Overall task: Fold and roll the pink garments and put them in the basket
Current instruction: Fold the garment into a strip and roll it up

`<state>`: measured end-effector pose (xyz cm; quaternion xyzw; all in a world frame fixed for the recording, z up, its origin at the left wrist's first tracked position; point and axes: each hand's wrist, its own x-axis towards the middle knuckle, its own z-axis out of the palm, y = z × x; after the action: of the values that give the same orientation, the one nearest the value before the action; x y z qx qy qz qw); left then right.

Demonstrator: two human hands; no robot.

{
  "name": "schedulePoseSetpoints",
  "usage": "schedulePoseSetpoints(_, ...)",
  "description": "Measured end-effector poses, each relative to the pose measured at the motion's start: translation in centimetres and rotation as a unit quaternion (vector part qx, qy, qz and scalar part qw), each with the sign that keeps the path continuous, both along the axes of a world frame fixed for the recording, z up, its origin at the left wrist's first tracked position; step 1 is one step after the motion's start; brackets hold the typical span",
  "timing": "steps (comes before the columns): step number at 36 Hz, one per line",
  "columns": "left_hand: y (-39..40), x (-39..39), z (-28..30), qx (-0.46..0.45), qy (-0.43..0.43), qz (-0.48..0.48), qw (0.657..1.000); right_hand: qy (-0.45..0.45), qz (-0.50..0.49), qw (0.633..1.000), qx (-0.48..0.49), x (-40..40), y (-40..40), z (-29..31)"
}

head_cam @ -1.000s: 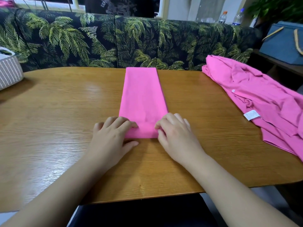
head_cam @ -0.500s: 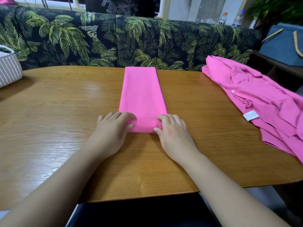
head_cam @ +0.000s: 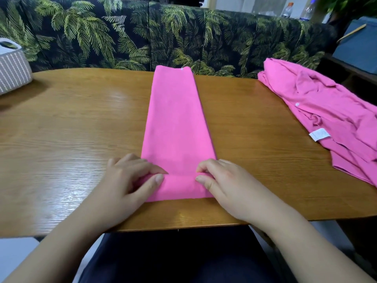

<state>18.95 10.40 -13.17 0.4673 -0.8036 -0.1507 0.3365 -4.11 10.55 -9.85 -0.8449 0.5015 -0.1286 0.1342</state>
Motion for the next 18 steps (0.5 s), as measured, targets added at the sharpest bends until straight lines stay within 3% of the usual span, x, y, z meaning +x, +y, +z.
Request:
schedulePoseSetpoints(5, 0.3, 0.7, 0.2, -0.04, -0.028, -0.015, 0.999, -0.005, 0.014, 0.998, 0.066, 0.1, 0.0, 0.6)
schedulePoseSetpoints(10, 0.9, 0.7, -0.1, -0.094, -0.065, -0.045, 0.992, 0.0, 0.006, 0.997, 0.073, 0.4, -0.8, 0.8)
schedulePoseSetpoints(18, 0.6, 0.4, -0.8, -0.055, -0.048, 0.023, 0.997, -0.041, -0.012, 0.997, -0.062, 0.8, -1.5, -1.5)
